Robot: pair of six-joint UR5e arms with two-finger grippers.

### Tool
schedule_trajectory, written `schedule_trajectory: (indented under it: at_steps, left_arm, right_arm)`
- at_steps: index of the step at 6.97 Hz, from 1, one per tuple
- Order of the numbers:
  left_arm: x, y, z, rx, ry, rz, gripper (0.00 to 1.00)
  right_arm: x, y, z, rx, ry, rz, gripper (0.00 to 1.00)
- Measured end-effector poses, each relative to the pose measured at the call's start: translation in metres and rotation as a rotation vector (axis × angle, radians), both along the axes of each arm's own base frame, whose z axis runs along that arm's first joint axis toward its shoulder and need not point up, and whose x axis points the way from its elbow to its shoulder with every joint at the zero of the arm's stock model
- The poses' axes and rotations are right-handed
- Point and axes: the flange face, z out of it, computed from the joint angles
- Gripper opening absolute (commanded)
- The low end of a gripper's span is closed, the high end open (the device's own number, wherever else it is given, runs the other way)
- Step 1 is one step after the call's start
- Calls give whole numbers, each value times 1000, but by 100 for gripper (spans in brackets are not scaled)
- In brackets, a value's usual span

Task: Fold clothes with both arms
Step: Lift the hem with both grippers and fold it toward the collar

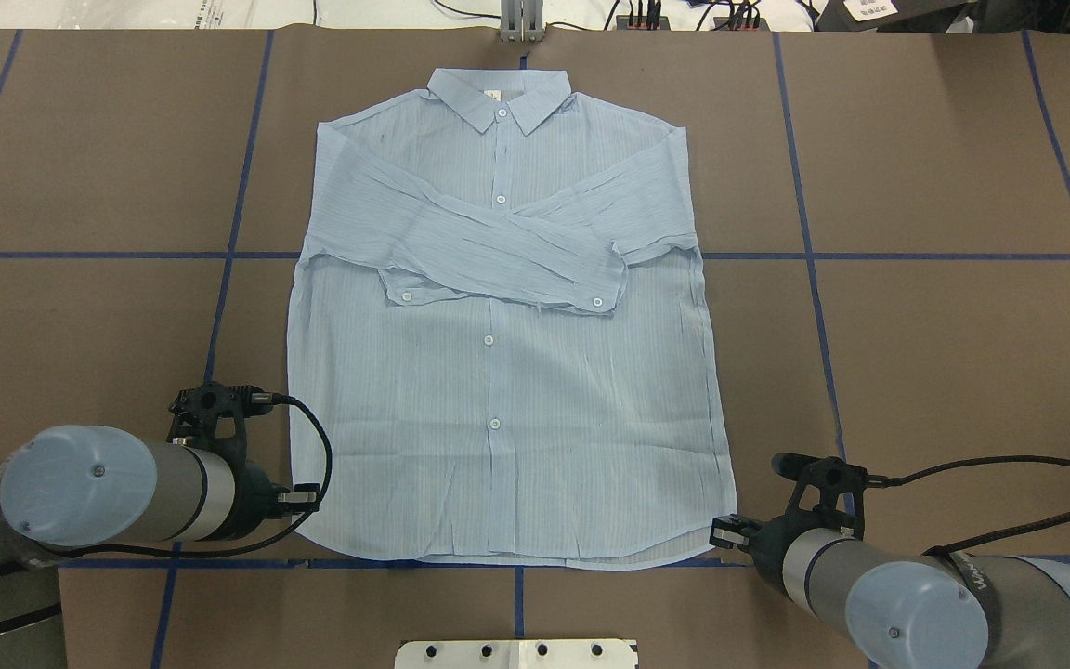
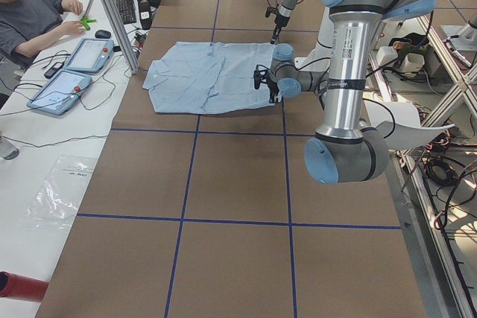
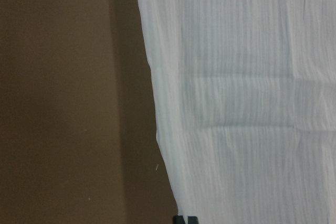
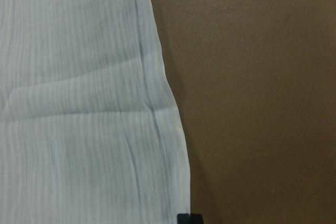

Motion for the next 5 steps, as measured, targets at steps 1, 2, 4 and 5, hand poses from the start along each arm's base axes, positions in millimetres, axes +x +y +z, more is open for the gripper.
schedule_trajectory:
  at_steps: [1, 2, 4, 5]
  left_arm:
    - [-3, 1, -6, 3, 12, 3, 0]
    - [-7, 4, -14, 0, 29, 16, 0]
    - [-21, 17, -36, -38, 65, 84, 0]
    - [-34, 27, -55, -63, 86, 129, 0]
  right_arm:
    - [4, 0, -5, -5, 21, -4, 0]
    - [14, 0, -17, -30, 45, -22, 0]
    - [50, 6, -56, -136, 72, -107, 0]
    - [69, 20, -79, -176, 67, -166, 0]
